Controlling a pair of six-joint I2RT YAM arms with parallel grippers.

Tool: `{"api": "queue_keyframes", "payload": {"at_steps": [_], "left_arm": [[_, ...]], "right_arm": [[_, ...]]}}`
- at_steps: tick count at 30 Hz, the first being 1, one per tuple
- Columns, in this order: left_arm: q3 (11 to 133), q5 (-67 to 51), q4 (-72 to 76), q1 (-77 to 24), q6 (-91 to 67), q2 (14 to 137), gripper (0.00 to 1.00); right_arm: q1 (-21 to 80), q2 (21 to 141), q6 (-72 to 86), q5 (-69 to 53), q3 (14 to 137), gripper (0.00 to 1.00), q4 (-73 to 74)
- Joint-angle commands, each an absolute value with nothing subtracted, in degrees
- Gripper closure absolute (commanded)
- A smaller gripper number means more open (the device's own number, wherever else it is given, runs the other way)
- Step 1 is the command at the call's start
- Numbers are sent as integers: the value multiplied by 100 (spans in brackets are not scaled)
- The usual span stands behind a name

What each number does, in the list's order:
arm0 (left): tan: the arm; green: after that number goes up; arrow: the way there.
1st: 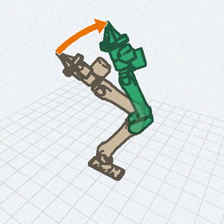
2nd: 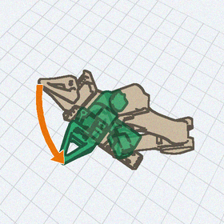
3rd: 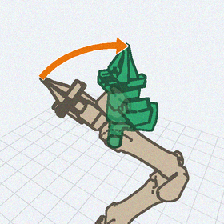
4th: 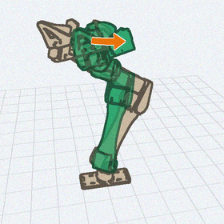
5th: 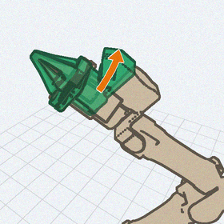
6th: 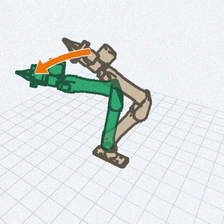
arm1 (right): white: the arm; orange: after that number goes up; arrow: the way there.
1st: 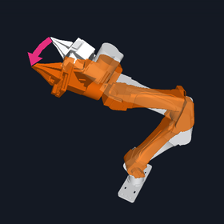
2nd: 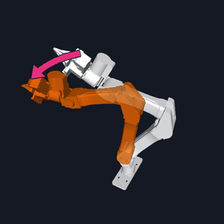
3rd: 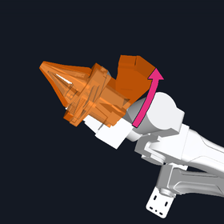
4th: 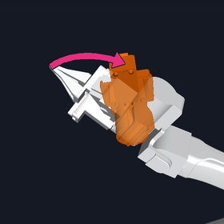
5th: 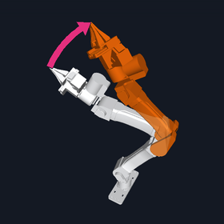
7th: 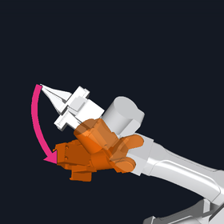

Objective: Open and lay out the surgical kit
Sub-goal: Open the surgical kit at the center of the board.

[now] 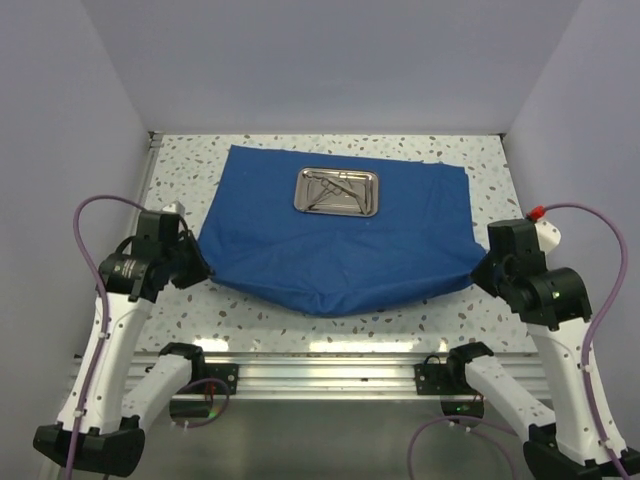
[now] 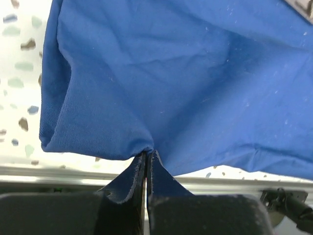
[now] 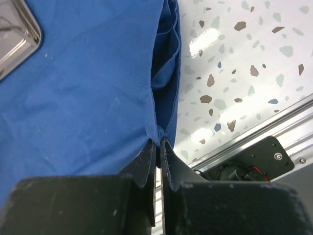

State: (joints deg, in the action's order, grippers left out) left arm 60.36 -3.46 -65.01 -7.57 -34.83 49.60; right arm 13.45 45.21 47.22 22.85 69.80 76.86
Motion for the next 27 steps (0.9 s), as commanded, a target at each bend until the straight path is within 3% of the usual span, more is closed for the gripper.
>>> {"api": "queue_keyframes", "payload": {"at_steps": [1, 2, 3, 4, 5, 10, 12, 16, 18, 19, 20, 22, 27], "left_arm": [[5863, -667, -7460, -773, -3428, 4519, 91], [5740, -694, -7549, -773, -3384, 4344, 58], [5670, -973, -7558, -773, -3305, 4237, 38], [5617, -1106, -7567, -773, -3279, 4149, 1], [5590, -1229, -7567, -773, -3296, 4001, 0], [6080, -1082, -7419, -773, -3445, 4068, 0], [6257, -845, -7122, -773, -3358, 4402, 0], [6608, -572, -6356, -773, -3243, 5210, 0], [6662, -510, -5683, -773, -3243, 5720, 0], [6723, -510, -5452, -765, -3243, 5887, 0], [6758, -518, -5214, -765, -3261, 6254, 0], [6898, -606, -4493, -765, -3296, 6660, 0], [7689, -424, -3666, -773, -3138, 8435, 1]], "right_arm": [[1336, 4763, 5036, 3048, 7373, 89, 9123], [1336, 4825, 5019, 3154, 7444, 47, 9123], [1327, 4895, 4932, 3251, 7610, 29, 9123], [1327, 4983, 4896, 3469, 7690, 11, 9114], [1327, 5009, 4861, 3576, 7777, 1, 9123], [1327, 4992, 5027, 4306, 8621, 1, 8897], [1327, 5018, 4670, 4010, 8649, 3, 8414], [1327, 5851, 4034, 2314, 8341, 11, 7103], [1327, 6544, 3973, 1613, 8280, 31, 6848], [1336, 6748, 3981, 1426, 8227, 47, 6438], [1327, 6889, 3999, 1215, 8157, 74, 6164], [1327, 7336, 4008, 731, 7876, 96, 5340], [1318, 8690, 3833, 974, 8224, 100, 4930]]}}
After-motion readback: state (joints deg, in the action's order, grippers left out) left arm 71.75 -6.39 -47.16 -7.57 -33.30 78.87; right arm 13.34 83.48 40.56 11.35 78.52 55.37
